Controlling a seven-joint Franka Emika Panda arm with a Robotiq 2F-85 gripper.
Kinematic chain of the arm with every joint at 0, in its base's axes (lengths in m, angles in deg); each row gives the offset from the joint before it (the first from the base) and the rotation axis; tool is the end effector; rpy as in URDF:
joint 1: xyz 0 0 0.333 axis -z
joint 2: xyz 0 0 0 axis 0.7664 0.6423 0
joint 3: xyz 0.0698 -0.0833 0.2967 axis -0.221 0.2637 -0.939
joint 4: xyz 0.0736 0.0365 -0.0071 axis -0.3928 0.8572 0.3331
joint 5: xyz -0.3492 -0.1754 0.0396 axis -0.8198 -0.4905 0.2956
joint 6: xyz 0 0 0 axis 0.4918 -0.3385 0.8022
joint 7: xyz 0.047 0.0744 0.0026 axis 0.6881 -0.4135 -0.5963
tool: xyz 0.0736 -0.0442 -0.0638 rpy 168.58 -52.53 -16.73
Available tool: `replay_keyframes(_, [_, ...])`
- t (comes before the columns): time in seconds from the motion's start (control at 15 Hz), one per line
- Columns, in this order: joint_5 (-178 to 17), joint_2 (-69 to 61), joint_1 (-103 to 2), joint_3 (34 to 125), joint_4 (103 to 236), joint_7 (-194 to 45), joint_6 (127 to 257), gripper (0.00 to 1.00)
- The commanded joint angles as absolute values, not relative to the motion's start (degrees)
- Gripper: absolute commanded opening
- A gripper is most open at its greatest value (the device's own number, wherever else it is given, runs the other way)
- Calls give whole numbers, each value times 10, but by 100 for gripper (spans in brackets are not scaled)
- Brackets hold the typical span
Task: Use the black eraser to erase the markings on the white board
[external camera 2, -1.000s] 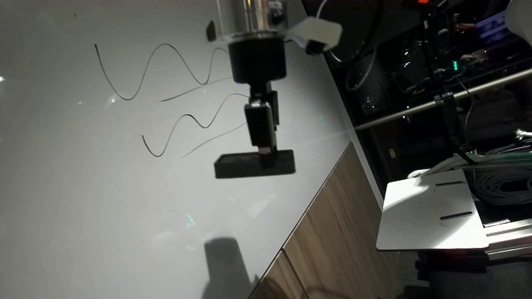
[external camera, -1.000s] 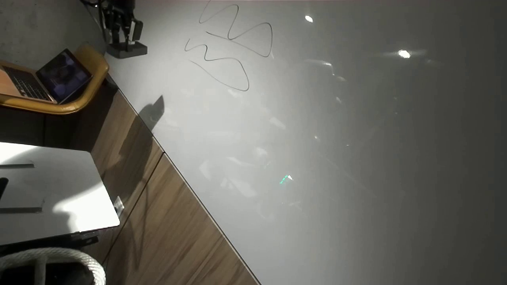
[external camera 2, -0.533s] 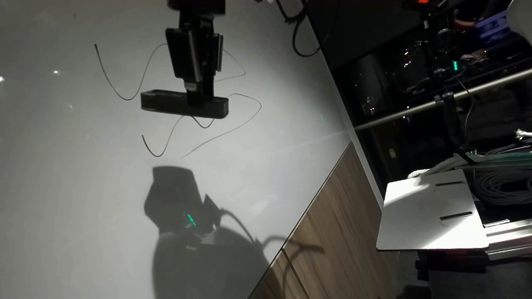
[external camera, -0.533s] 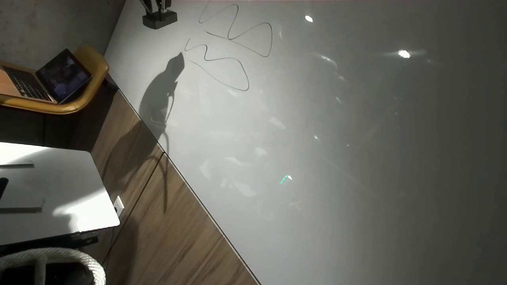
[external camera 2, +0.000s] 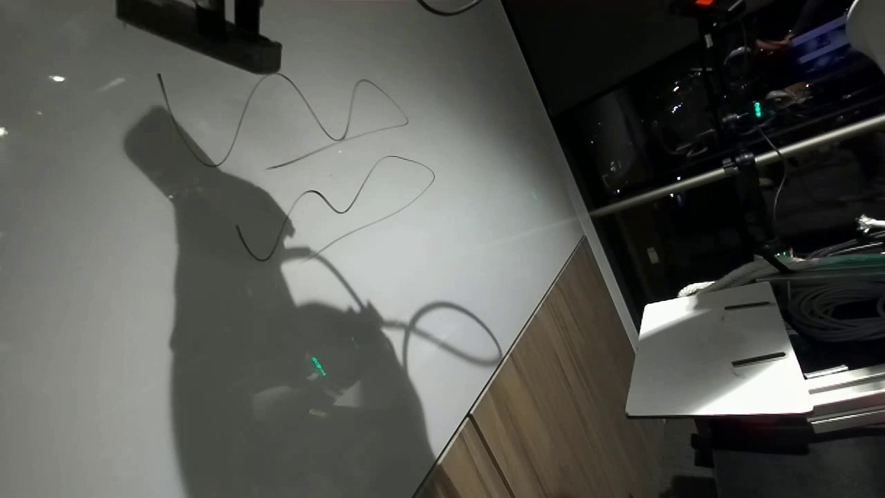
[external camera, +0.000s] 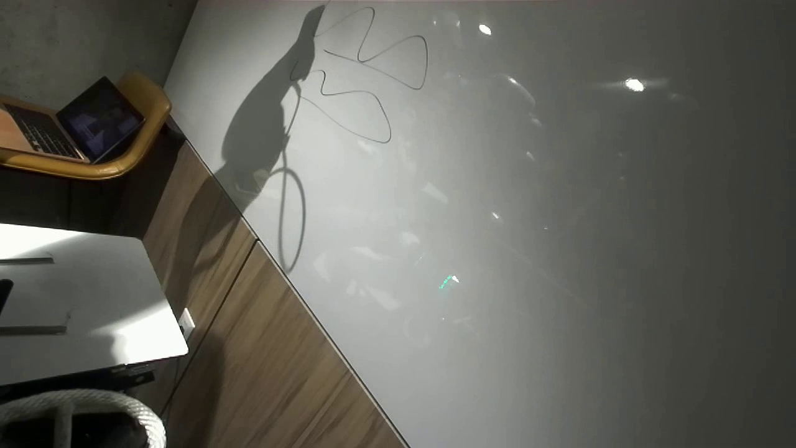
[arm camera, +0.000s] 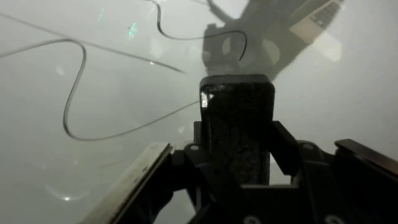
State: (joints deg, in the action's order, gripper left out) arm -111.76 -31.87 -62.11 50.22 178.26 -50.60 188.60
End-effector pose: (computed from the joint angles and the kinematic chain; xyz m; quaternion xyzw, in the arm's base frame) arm 0.4224 0.3435 0.7161 0.8730 0.1827 0.4437 0.0875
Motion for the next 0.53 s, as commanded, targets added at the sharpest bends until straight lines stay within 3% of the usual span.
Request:
replay_keyframes(0.0, [-1201, -271, -603, 491, 1711, -462, 1881, 28])
replay_keyframes(0.47, [-1271, -146, -633, 538, 1648, -411, 1916, 28])
